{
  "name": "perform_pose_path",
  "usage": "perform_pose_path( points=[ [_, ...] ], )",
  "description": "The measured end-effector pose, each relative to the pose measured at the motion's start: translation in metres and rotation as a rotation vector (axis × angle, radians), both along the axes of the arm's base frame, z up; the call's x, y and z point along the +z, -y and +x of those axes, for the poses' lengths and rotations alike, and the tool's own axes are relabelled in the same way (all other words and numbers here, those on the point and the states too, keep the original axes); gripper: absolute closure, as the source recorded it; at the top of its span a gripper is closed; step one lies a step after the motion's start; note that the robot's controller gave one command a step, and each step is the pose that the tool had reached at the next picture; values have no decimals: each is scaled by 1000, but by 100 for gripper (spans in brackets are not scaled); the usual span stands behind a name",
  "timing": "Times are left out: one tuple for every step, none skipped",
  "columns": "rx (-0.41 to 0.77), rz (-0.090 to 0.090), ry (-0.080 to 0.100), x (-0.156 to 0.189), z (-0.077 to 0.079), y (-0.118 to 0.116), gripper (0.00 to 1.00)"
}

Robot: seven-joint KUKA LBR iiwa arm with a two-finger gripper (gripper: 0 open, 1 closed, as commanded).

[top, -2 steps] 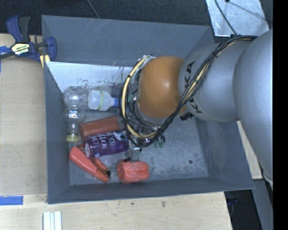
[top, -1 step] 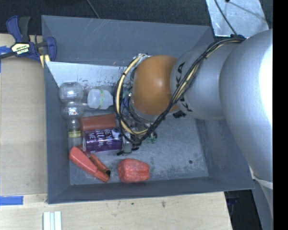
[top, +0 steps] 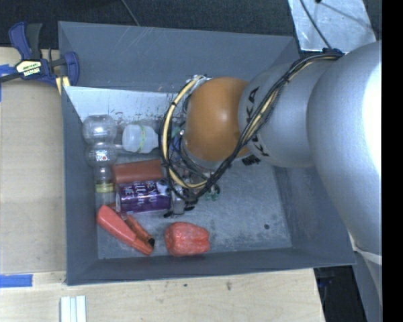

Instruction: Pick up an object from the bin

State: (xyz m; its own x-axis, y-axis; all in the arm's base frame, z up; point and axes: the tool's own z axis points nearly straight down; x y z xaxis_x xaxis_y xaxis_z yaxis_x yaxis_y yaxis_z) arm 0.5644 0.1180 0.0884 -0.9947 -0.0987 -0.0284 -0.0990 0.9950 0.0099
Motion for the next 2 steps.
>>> perform_pose_path(
  points=[
    [-1, 0, 3, 2, -1, 0, 100],
    [0, 0, 3, 4, -3, 1, 100]
  ],
)
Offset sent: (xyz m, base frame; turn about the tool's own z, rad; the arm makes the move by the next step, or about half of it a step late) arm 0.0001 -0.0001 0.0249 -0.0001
